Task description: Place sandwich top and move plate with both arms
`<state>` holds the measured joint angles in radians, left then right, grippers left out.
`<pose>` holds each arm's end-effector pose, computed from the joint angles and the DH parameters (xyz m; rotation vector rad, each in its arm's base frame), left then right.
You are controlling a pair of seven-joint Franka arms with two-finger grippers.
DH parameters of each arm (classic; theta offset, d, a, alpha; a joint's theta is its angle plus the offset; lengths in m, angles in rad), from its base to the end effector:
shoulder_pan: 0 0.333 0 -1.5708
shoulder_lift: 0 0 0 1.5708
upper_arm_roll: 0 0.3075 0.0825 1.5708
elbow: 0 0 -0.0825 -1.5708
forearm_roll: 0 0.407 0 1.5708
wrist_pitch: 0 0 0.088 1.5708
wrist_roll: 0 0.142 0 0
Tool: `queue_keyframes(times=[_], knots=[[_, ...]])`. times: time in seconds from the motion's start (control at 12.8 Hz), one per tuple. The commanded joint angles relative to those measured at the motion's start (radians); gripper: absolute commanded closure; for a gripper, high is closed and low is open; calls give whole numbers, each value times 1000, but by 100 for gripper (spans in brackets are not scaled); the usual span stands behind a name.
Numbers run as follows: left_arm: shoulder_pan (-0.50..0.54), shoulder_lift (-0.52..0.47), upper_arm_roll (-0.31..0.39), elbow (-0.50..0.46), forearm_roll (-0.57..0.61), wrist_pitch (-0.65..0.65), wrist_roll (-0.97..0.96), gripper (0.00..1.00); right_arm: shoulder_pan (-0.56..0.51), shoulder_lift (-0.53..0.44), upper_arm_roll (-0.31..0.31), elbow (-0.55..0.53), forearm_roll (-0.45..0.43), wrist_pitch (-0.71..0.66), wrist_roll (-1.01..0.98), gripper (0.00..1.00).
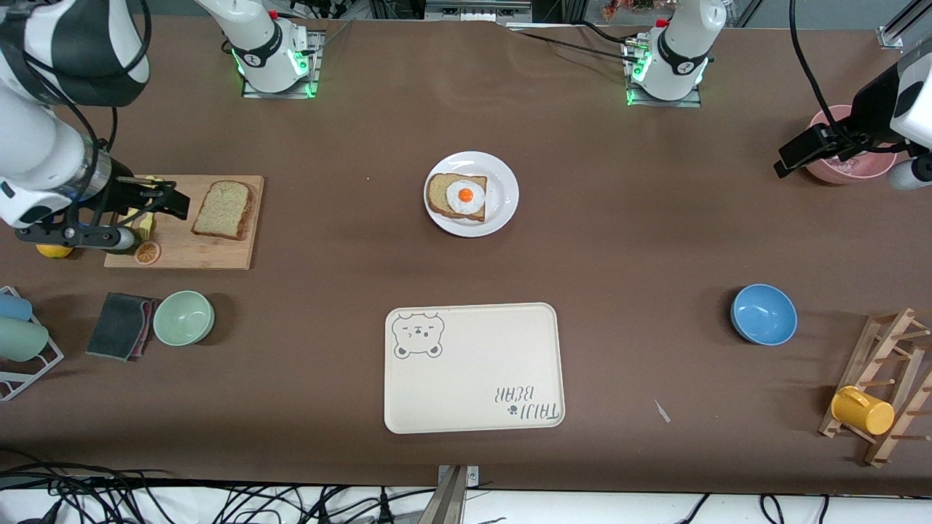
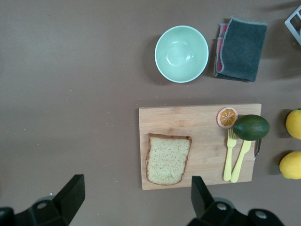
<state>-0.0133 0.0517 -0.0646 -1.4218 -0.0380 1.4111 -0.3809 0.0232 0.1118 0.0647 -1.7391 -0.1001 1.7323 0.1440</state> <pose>0.5722 -0.0496 0.6105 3.0794 0.4624 -0.1090 0.5998 0.0392 0.4454 3.0333 -0.0517 -0.1625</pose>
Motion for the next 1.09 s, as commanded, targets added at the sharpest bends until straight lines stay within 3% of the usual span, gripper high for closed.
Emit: queue_keyframes(times=[0.0,0.54,0.78,1.01], knots=[[3,-9,0,-9,10,6,-6,0,0,-26,1,-71,-24,48,0,0],[6,-12,0,-9,12,5,-4,0,-2,-26,-11,-327,-17,266,22,4],[7,-10,0,-12,12,0,-9,0,-3,-27,-35,-508,-13,468,26,6],[9,-15,6,-9,12,-7,4,0,-5,15,-46,-551,-12,555,37,19]])
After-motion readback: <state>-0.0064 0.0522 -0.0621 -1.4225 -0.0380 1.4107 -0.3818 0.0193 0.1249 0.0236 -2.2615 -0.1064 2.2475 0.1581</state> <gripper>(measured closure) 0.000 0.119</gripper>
